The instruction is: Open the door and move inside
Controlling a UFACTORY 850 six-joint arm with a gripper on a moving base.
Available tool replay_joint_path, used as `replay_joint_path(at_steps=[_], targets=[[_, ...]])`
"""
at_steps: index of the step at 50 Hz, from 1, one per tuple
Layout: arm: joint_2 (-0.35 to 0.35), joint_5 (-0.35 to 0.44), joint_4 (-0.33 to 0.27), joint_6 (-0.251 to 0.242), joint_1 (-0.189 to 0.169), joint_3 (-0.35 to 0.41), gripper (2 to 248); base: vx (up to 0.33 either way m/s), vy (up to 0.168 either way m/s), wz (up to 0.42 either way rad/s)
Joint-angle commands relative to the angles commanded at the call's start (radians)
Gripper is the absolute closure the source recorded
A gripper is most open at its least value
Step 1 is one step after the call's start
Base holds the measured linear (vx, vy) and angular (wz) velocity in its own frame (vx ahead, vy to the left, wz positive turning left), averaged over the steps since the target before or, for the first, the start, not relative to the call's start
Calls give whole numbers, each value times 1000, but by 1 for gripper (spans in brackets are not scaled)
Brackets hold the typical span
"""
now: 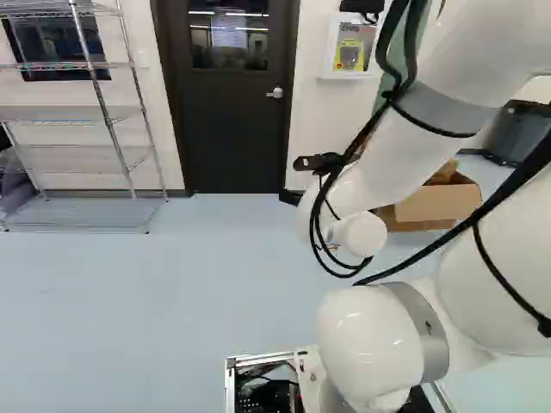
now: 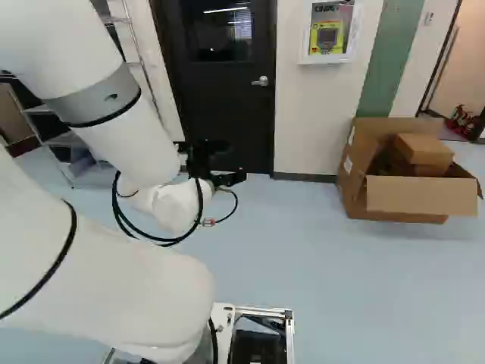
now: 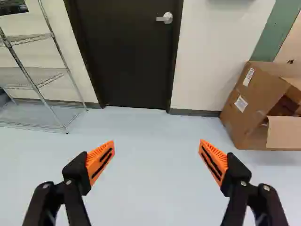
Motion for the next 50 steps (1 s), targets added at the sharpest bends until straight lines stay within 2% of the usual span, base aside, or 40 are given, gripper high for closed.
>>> replay_joint_path(at_steps=[9, 50], targets=[[0, 0, 0, 0, 0, 0, 3, 169, -9, 8], [0, 0, 0, 0, 0, 0, 3, 292, 41, -27]])
